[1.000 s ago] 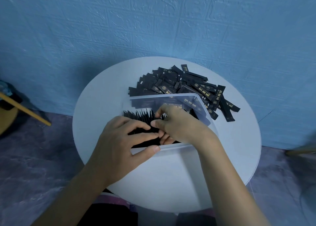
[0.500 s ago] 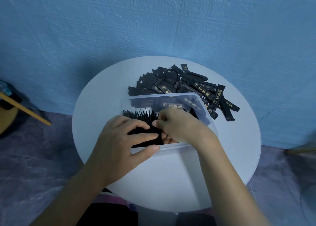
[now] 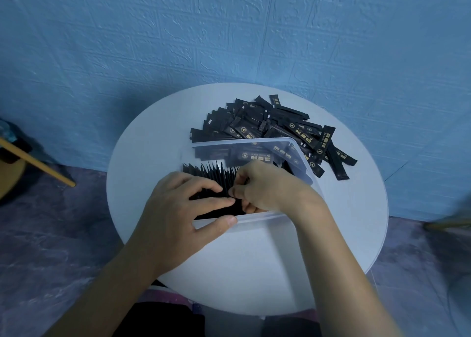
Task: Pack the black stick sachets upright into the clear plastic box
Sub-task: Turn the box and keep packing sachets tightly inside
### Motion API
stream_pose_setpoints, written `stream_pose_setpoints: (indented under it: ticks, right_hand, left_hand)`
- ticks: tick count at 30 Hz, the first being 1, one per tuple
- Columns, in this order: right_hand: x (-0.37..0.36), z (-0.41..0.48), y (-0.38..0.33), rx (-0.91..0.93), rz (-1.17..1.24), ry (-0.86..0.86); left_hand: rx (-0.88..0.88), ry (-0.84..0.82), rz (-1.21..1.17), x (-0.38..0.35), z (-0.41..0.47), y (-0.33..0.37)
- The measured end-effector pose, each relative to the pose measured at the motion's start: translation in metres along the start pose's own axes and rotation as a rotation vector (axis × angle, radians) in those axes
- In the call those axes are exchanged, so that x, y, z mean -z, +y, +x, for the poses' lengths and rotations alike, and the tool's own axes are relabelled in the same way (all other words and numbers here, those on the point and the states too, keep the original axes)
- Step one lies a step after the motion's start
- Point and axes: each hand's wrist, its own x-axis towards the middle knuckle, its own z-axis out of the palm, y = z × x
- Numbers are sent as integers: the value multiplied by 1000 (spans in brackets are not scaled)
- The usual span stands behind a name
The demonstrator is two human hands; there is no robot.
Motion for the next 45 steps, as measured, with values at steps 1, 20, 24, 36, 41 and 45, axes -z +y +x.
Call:
stream_pose_setpoints:
  ticks: [1,20,24,36,41,45]
  right_hand:
    - [0,1,0,0,-10,1]
    - [12,-10,7,111,-67,-152]
    - [12,-11,9,131,-39,-164]
    - [6,-8,6,77,-69,-139]
    - [6,-7,4,74,-89,-92]
    - [3,-2,5,46,-41,-32]
  left_hand:
    - [2,-2,-1,0,0,0]
    - [6,0,-3,-2,0,-2]
    - [5,9,-6,-2,0,-2]
    - [0,6,-3,-3,0,-3]
    - [-4,12,2,-3,0,-2]
    - [3,21,-15,-4,0,-3]
